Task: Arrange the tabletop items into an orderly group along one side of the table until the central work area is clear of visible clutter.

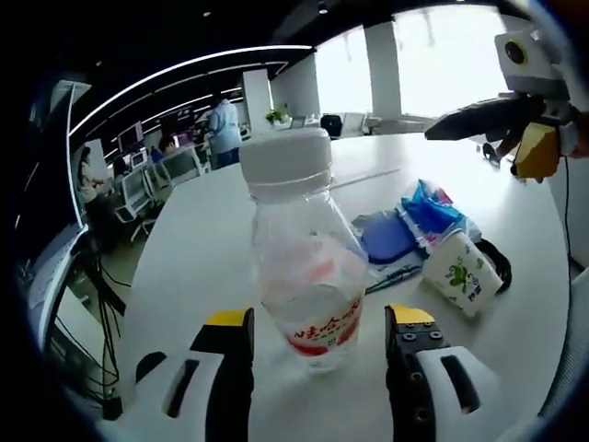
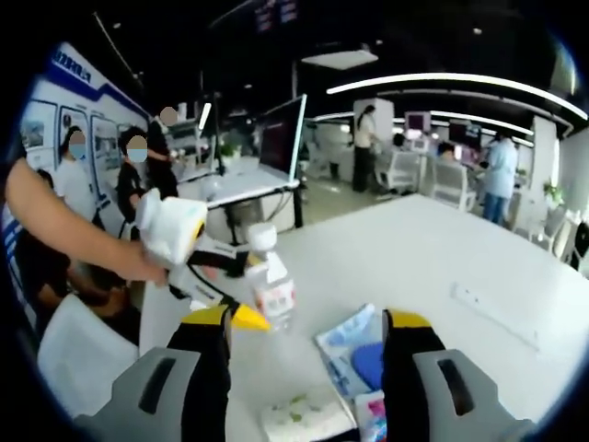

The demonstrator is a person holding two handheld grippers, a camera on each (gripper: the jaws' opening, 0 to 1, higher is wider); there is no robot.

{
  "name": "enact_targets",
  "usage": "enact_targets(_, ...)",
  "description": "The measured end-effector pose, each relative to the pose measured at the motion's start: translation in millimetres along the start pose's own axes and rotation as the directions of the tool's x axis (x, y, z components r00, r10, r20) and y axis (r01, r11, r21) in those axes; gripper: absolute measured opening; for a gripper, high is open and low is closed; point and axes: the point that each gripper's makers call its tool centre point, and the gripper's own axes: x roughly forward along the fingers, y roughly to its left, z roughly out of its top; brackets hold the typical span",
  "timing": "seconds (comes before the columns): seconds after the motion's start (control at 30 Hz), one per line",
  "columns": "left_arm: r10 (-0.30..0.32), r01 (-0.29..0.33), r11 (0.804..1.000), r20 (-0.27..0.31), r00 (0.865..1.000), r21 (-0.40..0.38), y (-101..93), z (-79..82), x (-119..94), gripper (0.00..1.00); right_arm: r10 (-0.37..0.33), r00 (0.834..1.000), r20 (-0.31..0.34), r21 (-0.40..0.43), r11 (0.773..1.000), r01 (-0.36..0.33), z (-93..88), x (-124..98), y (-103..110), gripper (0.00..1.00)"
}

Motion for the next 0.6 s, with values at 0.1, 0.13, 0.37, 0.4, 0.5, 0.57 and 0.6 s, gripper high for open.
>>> enact_targets(0.1,0.015,-0.015,1.0,-0.012,1.0,0.002,-0.5,0.5,1.6,0.55,-0.006,1.0,0.003,0.002,1.0,0.006,-1.2,-3.9,-1.1,0.66)
enact_targets(0.13,0.018,-0.018,1.0,-0.015,1.0,0.006,-0.4,0.1,2.4,0.54,-0.008,1.0,0.004,0.002,1.0,0.008,-1.6,-5.0,-1.4,0.67)
enact_targets(0.37,0.057,-0.057,0.998,-0.025,0.998,0.001,-1.8,2.8,5.0,0.53,-0.023,1.0,0.021,-0.011,1.0,0.023,-5.3,-15.3,-3.6,0.74)
enact_targets(0.4,0.06,-0.06,0.998,-0.029,0.998,-0.013,-2.7,2.5,5.2,0.52,-0.026,0.999,0.025,-0.015,1.0,0.026,-5.2,-17.0,-3.7,0.76)
enact_targets(0.5,0.077,-0.079,0.996,-0.032,0.996,-0.039,-2.5,2.3,6.0,0.52,-0.028,0.999,0.036,-0.025,0.999,0.029,-4.4,-20.6,-3.6,0.81)
enact_targets(0.57,0.09,-0.092,0.995,-0.031,0.995,-0.05,-1.0,2.2,6.9,0.53,-0.028,0.999,0.037,-0.022,0.999,0.029,-4.4,-22.6,-3.7,0.81)
enact_targets(0.6,0.098,-0.1,0.993,-0.031,0.995,-0.062,-0.5,2.0,7.5,0.53,-0.029,0.999,0.038,-0.02,0.999,0.03,-4.8,-24.3,-4.1,0.81)
